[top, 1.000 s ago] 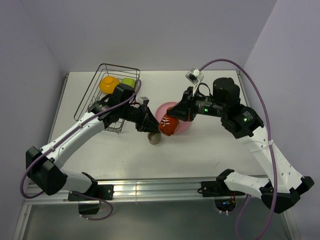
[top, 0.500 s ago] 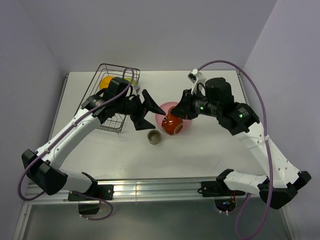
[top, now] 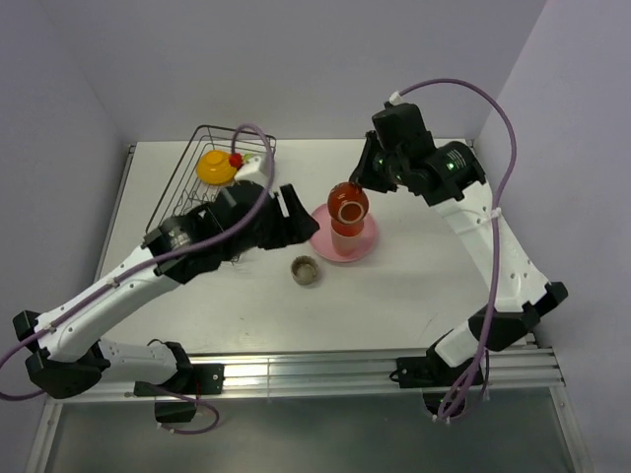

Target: Load the mixed dishes into the dish rack

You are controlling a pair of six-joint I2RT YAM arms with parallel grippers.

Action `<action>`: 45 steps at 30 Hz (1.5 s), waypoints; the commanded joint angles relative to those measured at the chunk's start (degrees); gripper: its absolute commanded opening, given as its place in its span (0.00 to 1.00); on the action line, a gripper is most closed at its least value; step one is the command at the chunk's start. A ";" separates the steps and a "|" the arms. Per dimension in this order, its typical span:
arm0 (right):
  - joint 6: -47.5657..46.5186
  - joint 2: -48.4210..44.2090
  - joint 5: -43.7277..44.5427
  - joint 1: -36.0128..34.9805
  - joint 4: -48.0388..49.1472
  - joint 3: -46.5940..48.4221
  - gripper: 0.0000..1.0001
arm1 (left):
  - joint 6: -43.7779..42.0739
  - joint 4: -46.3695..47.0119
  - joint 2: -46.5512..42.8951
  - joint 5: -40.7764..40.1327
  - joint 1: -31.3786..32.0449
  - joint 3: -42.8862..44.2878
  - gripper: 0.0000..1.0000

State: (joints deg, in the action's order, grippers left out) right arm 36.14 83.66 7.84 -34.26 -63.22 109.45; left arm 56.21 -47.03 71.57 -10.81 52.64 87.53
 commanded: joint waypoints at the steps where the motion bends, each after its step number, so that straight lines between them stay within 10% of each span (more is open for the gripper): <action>1: 7.35 5.88 3.68 -0.37 -8.82 8.05 0.00 | -14.23 10.77 -1.87 -17.21 9.91 -3.76 0.71; 14: 9.82 9.95 -0.01 -0.81 -14.65 14.47 0.00 | -35.54 23.65 0.40 -26.02 19.08 -5.18 0.99; 45: 16.24 13.37 -0.36 -2.83 -19.57 20.45 0.00 | -35.81 -0.26 22.82 -37.26 19.78 21.64 0.99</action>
State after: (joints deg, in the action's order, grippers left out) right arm 49.95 97.67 9.23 -36.36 -78.65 128.86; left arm 20.67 -45.82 93.82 -43.92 71.94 107.22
